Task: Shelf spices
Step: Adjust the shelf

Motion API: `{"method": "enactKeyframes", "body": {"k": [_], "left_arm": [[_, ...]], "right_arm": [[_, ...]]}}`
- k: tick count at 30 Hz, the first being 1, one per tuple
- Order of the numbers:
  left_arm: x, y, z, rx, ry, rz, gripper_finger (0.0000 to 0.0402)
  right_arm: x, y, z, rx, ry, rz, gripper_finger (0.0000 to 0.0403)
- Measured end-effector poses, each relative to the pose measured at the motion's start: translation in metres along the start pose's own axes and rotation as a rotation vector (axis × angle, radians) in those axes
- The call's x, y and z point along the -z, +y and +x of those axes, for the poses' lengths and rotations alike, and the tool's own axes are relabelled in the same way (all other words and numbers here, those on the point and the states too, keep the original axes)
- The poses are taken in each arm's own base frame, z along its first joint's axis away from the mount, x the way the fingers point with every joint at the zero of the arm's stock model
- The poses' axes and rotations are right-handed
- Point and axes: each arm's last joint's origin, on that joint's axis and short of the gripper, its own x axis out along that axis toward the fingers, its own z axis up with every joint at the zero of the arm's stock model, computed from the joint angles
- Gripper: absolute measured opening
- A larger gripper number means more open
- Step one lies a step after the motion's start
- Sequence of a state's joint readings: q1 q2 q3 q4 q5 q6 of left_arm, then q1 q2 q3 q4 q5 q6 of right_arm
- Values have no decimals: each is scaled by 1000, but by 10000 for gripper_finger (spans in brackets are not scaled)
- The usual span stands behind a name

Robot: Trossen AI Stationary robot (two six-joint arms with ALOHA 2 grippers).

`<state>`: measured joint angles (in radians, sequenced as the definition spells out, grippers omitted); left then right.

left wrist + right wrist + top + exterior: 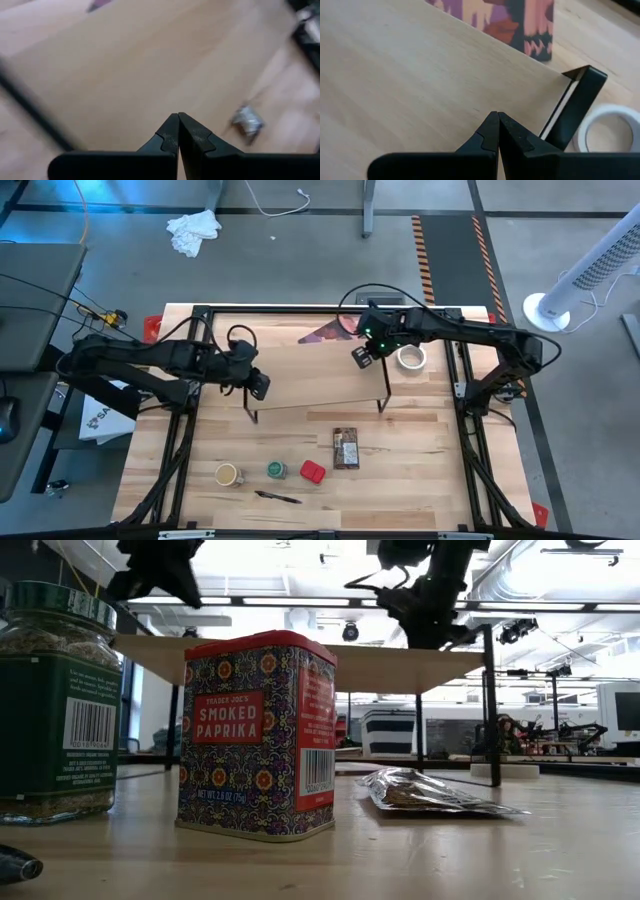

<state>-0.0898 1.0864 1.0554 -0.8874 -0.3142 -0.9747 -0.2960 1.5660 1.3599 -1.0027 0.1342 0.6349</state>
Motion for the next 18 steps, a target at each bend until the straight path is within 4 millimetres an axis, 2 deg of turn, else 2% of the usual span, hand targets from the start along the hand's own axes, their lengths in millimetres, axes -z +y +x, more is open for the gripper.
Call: {"method": "enactKeyframes", "body": {"k": [6, 12, 15, 18], "left_arm": [[5, 14, -6, -127, 16, 15, 0], [-8, 15, -26, -131, -192, 23, 0], [-11, 22, -37, -155, -259, 38, 0], [-9, 34, -44, -226, -270, 4, 0]], "right_arm": [[8, 4, -13, -25, -20, 38, 0], [6, 8, -38, -134, -167, 73, 0], [7, 2, -54, -131, -243, 100, 0], [16, -12, -71, -49, -279, 131, 0]]}}
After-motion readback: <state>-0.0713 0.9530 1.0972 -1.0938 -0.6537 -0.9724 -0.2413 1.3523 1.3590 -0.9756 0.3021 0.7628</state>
